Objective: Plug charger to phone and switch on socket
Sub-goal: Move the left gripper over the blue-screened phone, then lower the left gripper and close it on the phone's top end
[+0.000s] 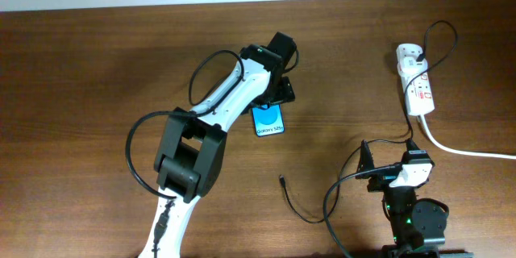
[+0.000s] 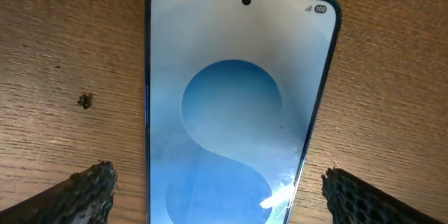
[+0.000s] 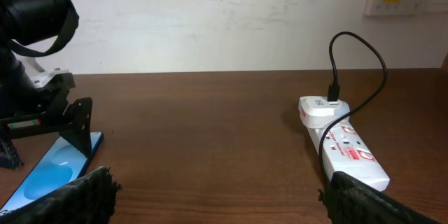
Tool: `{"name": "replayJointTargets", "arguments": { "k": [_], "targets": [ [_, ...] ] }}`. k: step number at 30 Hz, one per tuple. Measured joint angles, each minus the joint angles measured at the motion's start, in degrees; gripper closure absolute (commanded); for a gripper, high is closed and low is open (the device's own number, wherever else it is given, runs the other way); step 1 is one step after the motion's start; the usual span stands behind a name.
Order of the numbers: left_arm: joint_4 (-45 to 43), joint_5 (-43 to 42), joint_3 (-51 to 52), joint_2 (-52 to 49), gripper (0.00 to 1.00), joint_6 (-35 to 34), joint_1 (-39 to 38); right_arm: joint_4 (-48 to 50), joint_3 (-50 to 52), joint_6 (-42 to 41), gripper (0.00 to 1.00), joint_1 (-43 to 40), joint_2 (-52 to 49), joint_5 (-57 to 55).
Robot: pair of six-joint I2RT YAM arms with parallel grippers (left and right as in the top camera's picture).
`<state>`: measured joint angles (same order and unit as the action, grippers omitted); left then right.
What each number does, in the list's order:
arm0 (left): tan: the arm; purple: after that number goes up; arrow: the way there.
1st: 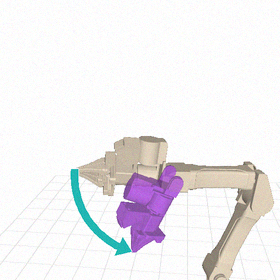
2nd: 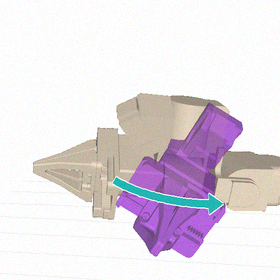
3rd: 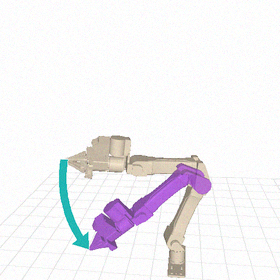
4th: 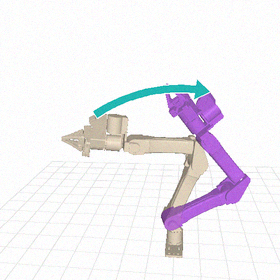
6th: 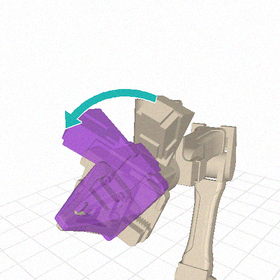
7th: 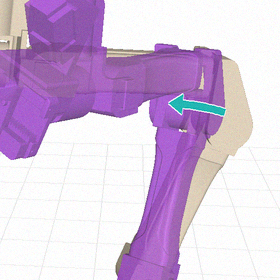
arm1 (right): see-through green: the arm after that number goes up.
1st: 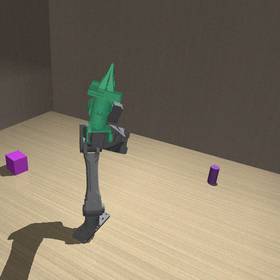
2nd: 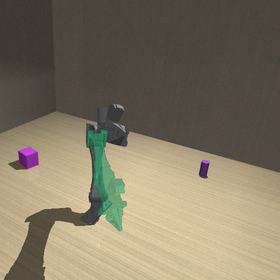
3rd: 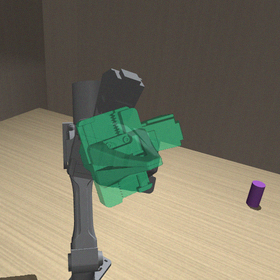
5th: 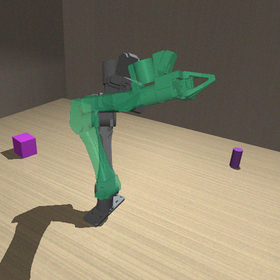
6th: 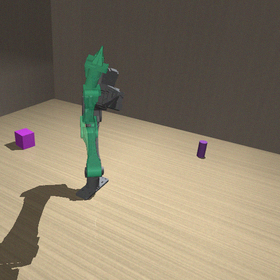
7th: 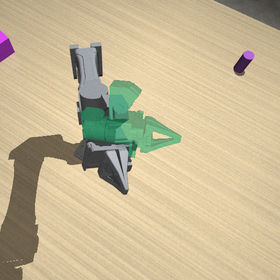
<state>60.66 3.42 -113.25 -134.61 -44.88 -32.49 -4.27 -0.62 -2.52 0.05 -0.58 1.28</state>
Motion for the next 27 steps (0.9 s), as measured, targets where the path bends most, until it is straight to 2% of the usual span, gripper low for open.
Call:
{"name": "replayJointTargets", "arguments": {
  "k": [8,11,17,24,27],
  "targets": [
    [0.6,-1.5,0.0,0.0,0.00,1.1,0.0,0.0,0.0,0.0,0.02,0.0,0.0,0.0],
    [5.6,-3.7,-0.7,0.0,0.00,2.8,0.8,0.0,0.0,0.0,0.02,0.0,0.0,0.0],
    [18.9,-8.9,-10.1,0.0,0.01,12.3,8.5,0.0,0.0,0.0,0.02,0.0,0.0,0.0],
    [12.7,-15.6,-10.3,0.0,0.01,15.1,7.3,0.0,0.0,0.0,0.02,0.0,0.0,0.0],
    [12.3,-12.2,-10.3,0.0,0.01,12.8,4.2,0.0,0.0,0.0,0.02,0.0,0.0,0.0]
  ]
}}
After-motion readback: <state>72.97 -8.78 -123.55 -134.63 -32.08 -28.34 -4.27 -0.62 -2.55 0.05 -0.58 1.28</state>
